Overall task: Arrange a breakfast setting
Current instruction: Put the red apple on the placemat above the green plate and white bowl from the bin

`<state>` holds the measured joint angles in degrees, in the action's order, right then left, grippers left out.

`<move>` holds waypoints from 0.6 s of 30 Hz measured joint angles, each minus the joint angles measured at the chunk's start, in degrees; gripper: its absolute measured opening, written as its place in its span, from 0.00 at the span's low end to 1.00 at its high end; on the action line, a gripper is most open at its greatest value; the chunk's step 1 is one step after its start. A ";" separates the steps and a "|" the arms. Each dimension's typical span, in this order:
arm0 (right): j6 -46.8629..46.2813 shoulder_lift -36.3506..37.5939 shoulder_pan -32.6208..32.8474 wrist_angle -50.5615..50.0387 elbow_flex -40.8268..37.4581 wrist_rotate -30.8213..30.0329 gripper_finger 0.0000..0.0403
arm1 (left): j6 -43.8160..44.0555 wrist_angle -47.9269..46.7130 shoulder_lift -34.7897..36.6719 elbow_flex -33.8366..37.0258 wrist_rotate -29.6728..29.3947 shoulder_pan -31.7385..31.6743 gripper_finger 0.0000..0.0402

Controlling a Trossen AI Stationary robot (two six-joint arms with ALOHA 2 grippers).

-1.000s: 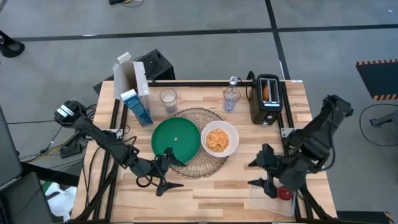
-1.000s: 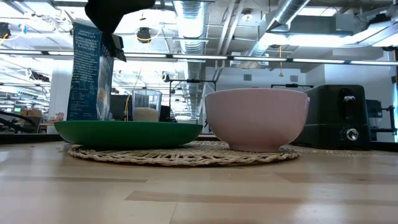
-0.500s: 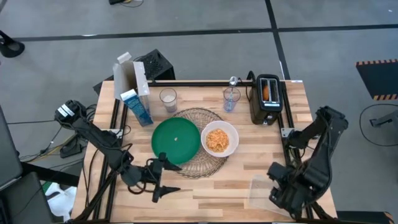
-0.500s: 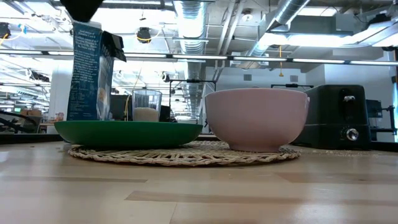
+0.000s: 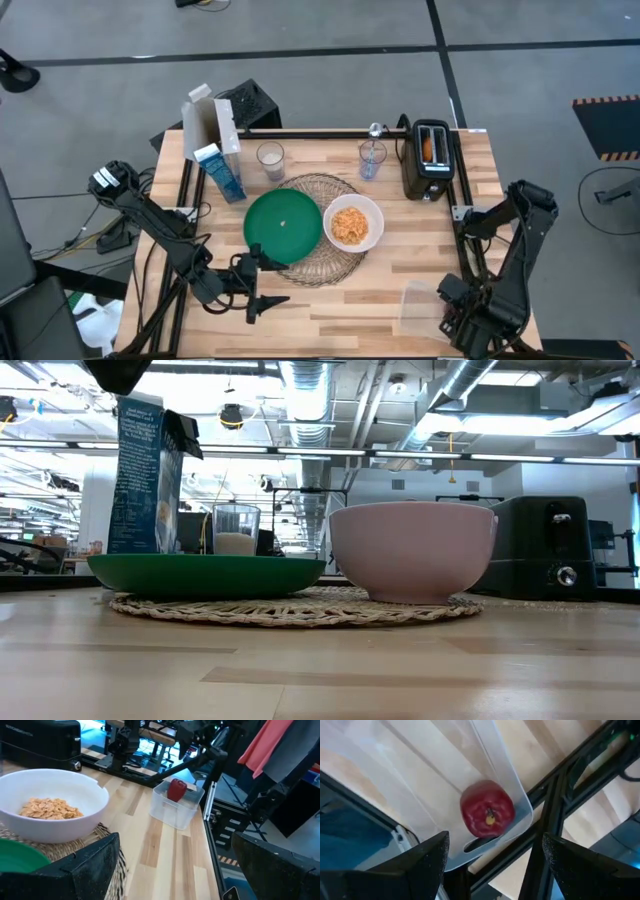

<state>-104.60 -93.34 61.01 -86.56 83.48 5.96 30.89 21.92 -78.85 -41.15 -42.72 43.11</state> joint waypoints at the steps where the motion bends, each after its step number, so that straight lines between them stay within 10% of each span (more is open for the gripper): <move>1: -0.06 0.27 0.00 1.04 -1.26 0.47 0.86 | 0.00 -0.17 0.00 -0.01 -0.01 0.00 0.92; 18: -0.37 1.79 -0.02 15.59 -14.70 4.93 0.86 | -0.04 -0.30 0.00 -0.01 -0.01 0.00 0.92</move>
<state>-104.97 -91.55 60.99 -70.97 68.78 10.89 30.85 21.63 -78.85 -41.17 -42.73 43.11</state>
